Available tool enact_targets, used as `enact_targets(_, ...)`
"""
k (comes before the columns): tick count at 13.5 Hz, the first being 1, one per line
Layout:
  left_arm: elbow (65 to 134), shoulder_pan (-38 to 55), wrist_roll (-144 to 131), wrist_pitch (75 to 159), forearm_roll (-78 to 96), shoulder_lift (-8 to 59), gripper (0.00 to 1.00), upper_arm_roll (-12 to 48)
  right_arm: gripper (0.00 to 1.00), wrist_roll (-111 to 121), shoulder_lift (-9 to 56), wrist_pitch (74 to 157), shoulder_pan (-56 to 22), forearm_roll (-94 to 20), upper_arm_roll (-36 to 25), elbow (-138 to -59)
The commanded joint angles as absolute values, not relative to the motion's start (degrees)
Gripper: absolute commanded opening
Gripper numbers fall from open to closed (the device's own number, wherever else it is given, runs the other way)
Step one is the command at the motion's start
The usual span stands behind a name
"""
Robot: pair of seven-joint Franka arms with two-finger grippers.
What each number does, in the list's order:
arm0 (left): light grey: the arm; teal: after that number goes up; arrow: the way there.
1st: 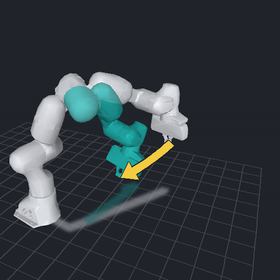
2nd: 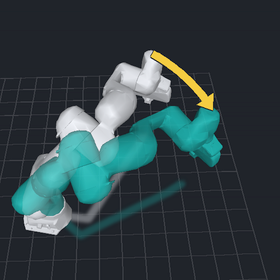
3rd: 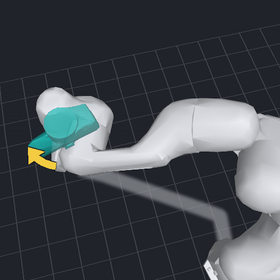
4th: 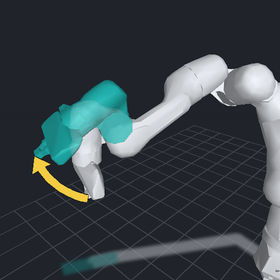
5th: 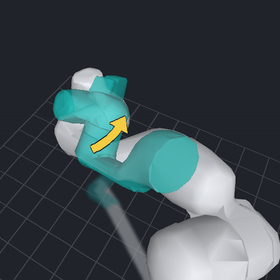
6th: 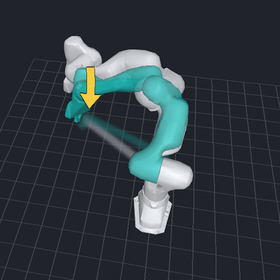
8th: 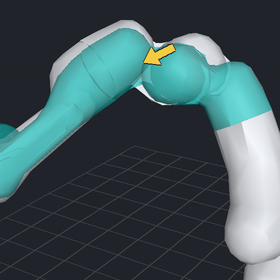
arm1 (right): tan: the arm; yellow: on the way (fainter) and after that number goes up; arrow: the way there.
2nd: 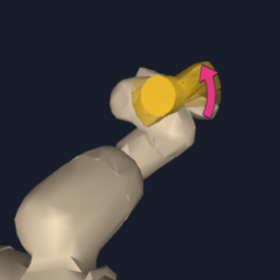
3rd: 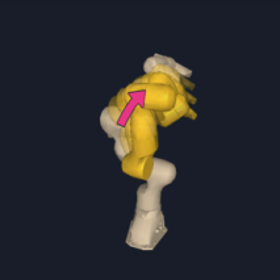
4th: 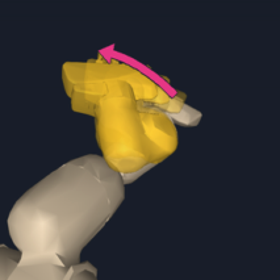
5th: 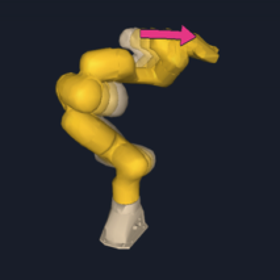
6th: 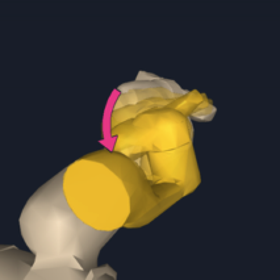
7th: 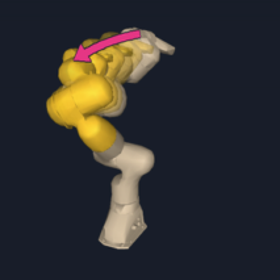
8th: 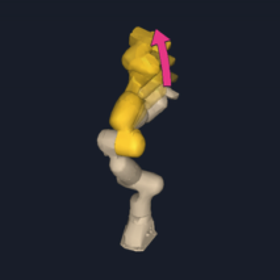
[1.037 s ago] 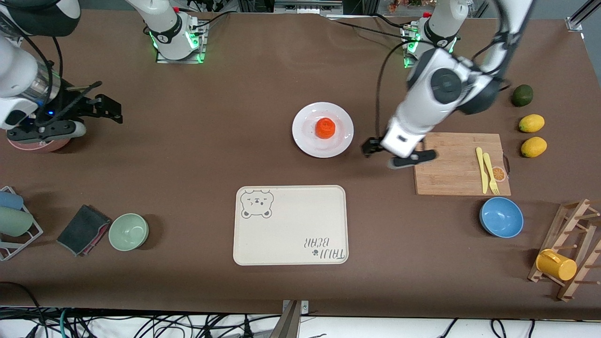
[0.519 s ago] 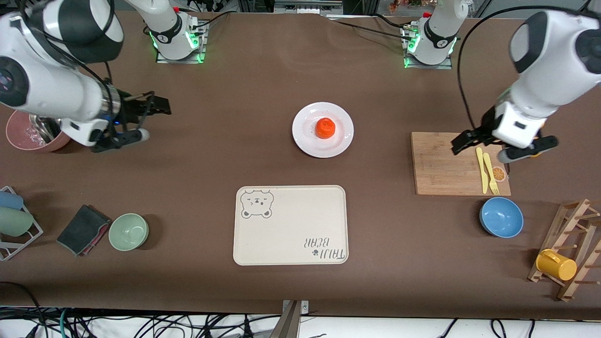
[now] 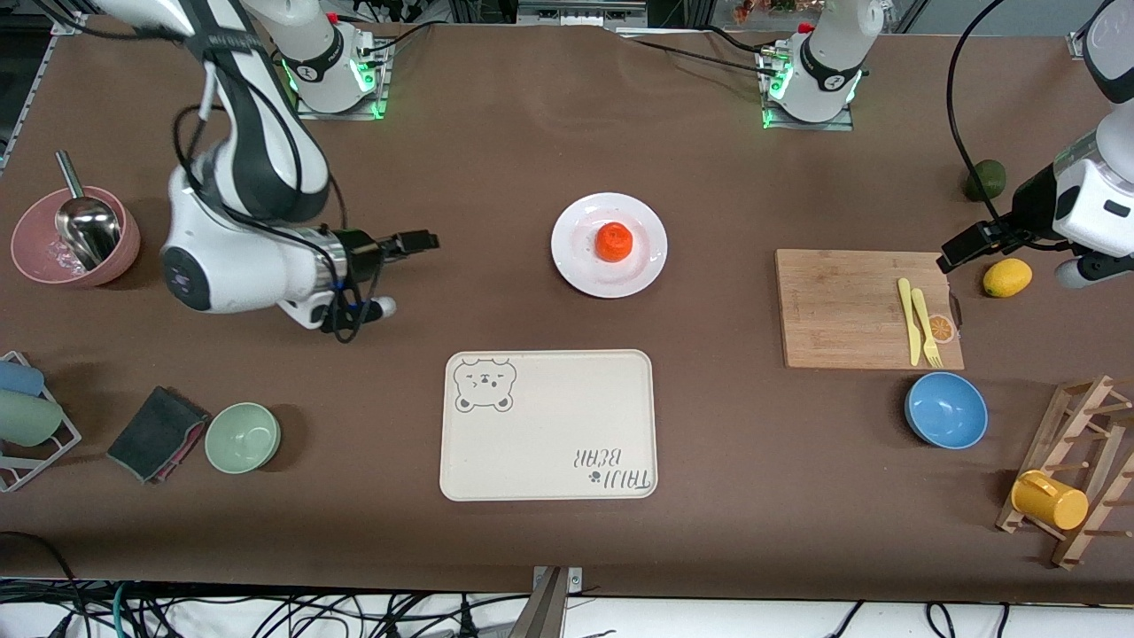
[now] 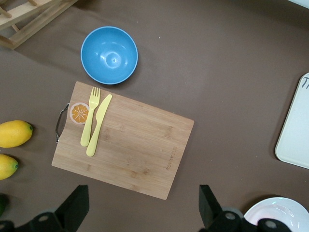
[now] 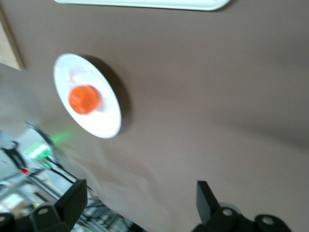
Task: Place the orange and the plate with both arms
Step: 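Withdraw the left gripper while the right gripper reaches the plate rim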
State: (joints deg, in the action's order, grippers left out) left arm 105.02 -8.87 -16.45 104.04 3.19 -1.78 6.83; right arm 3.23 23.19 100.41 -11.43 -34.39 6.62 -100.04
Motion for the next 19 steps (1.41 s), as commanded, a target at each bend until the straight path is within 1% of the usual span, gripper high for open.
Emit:
enact_targets(1, 104.1, -9.7, -15.1, 102.7, 3.3, -2.2, 1.0, 7.0, 1.0, 5.2, 26.6, 105.6, -11.2, -41.2, 10.1, -101.8)
enact_targets(5, 100.6, -9.9, -15.0, 98.9, 3.1, -2.2, 1.0, 6.4, 1.0, 10.7, 34.5, 115.8, -11.2, -44.9, 16.5, -101.9)
enact_targets(8, 100.6, -10.0, -15.1, 98.5, 3.3, -2.2, 1.0, 5.9, 0.99, 16.7, 39.8, 122.1, -11.2, -50.8, 19.2, -101.8)
enact_targets(10, 100.7, -10.0, -15.1, 98.4, 3.3, -2.2, 1.0, 5.9, 0.98, 19.2, 41.4, 124.1, -12.4, -53.7, 19.7, -101.8)
enact_targets(13, 100.7, -10.0, -15.1, 97.1, 3.4, -2.2, 1.0, 5.9, 0.85, 20.3, 41.8, 126.7, -14.8, -55.4, 19.6, -101.9)
enact_targets(14, 100.7, -10.0, -15.1, 97.1, 3.4, -2.1, 1.0, 6.0, 0.76, 21.7, 42.8, 127.3, -15.1, -55.4, 19.7, -101.9)
enact_targets(15, 100.8, -10.1, -15.1, 97.1, 3.4, -2.1, 1.0, 6.0, 0.71, 23.1, 43.4, 127.8, -15.2, -55.6, 19.7, -101.9)
enact_targets(18, 101.0, -10.6, -15.0, 97.1, 3.4, -2.1, 1.0, 6.2, 0.69, 25.3, 45.1, 129.8, -15.6, -55.9, 19.8, -101.9)
enact_targets(19, 101.0, -10.6, -15.0, 97.1, 3.4, -2.2, 1.0, 6.2, 0.65, 25.3, 45.1, 130.7, -16.4, -56.2, 19.8, -101.9)
